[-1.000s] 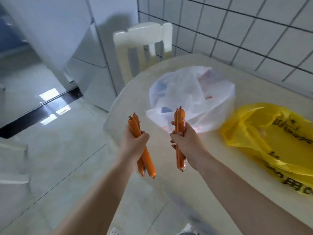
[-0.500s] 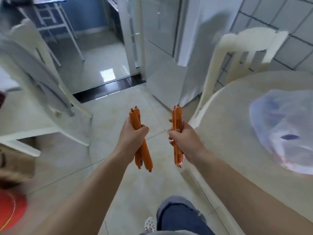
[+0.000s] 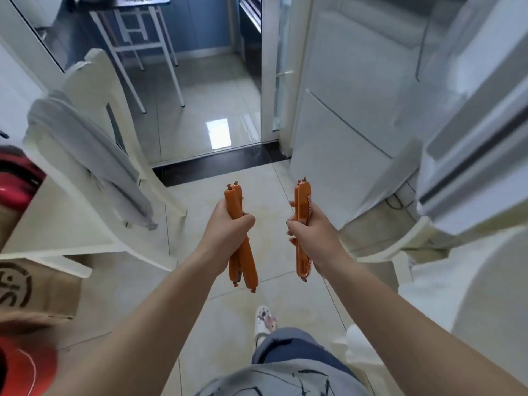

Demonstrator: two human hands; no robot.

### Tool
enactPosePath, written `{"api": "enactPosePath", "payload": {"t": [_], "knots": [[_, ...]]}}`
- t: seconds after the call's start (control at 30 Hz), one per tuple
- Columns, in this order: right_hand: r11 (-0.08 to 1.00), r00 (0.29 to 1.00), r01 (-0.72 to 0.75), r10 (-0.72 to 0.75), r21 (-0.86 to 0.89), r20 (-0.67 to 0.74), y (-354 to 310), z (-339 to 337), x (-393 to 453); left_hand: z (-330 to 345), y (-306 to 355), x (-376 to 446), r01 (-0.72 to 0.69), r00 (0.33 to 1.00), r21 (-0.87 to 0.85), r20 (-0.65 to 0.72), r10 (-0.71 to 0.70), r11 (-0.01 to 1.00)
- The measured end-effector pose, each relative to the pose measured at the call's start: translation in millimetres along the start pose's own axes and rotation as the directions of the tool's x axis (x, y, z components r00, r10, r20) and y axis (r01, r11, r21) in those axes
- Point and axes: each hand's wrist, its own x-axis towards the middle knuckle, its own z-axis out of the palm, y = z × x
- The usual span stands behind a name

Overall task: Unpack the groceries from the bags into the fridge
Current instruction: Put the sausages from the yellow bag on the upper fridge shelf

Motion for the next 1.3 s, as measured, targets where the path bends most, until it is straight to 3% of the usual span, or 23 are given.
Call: {"api": "enactPosePath", "payload": {"t": [0.23,0.43,0.73,1.0,1.3], "knots": [[0.999,0.994,-0.013,0.019,0.051,-0.105,-60,10,116,-17,60,113,0.005,0.999,0.030,0.043,-0.006,1.000],[0.996,0.958,-0.012,0.037,0.091,-0.285,-96,9,203,-19,105,219,-0.023,0.981,0.077,0.196,0.008,0.997],[0.976,0.824,0.028,0.099,0.215,-0.557,-174,-4,325,-12,230,375,-0.177,0.859,0.121,0.504,0.093,0.977],[0.968,0.718,0.097,0.092,0.230,-0.689,-231,-69,408,51,335,458,-0.290,0.731,0.038,0.654,0.196,0.956],[0.952,0.667,0.206,0.032,0.225,-0.745,-297,-199,502,171,462,528,-0.390,0.642,-0.029,0.709,0.294,0.921]]}}
